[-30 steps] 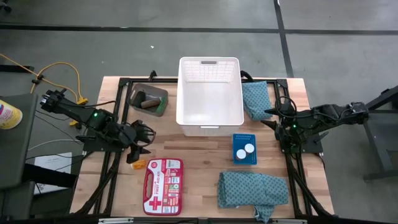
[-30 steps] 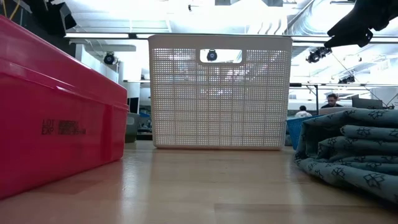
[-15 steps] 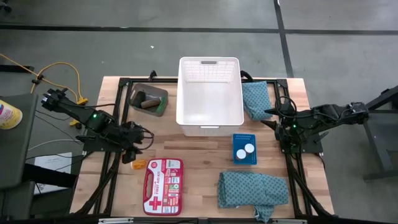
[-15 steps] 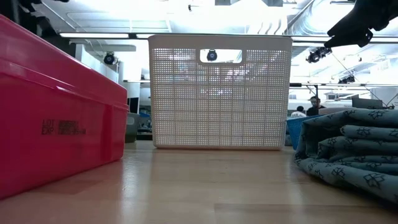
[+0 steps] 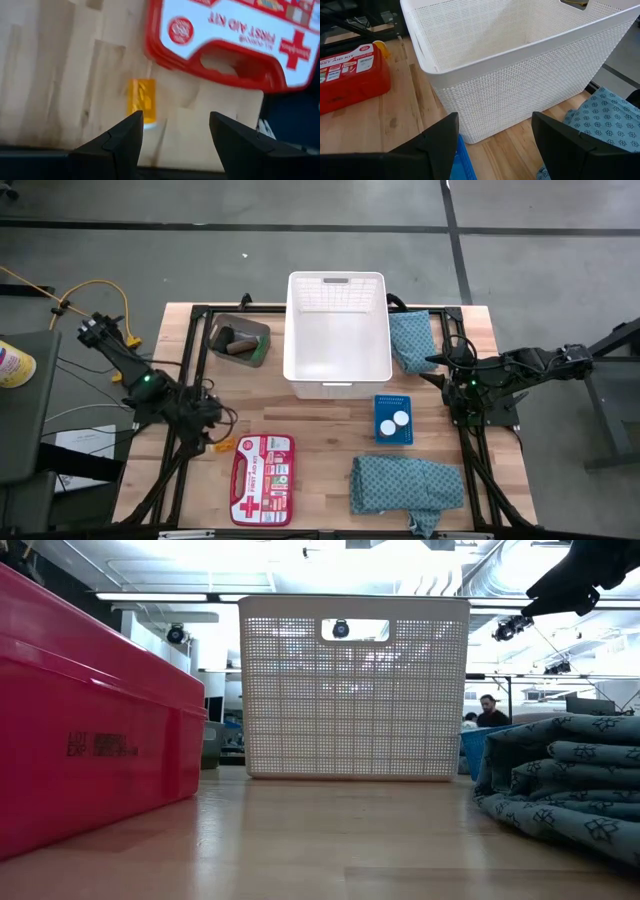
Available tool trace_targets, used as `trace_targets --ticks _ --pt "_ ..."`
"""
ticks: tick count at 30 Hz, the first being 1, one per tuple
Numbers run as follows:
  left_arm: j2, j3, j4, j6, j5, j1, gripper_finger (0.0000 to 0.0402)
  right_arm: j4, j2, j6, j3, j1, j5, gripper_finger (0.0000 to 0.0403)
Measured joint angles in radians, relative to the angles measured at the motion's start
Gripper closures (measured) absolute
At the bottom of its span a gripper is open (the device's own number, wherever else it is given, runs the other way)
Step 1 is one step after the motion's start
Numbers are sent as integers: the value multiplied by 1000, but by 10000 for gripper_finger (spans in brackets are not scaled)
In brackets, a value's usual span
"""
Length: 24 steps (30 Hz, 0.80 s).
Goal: Pick & place medical supplies in basket/bin
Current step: Put the orange pill bottle into the blue bin
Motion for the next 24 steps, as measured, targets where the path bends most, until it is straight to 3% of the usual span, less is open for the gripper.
trace_targets --ticks 14,24 --pt "23 0 -97 -23 -41 -46 182 0 0 0 0 0 0 163" --pt "156 -1 -79 -11 -72 -47 182 0 0 0 0 0 0 163"
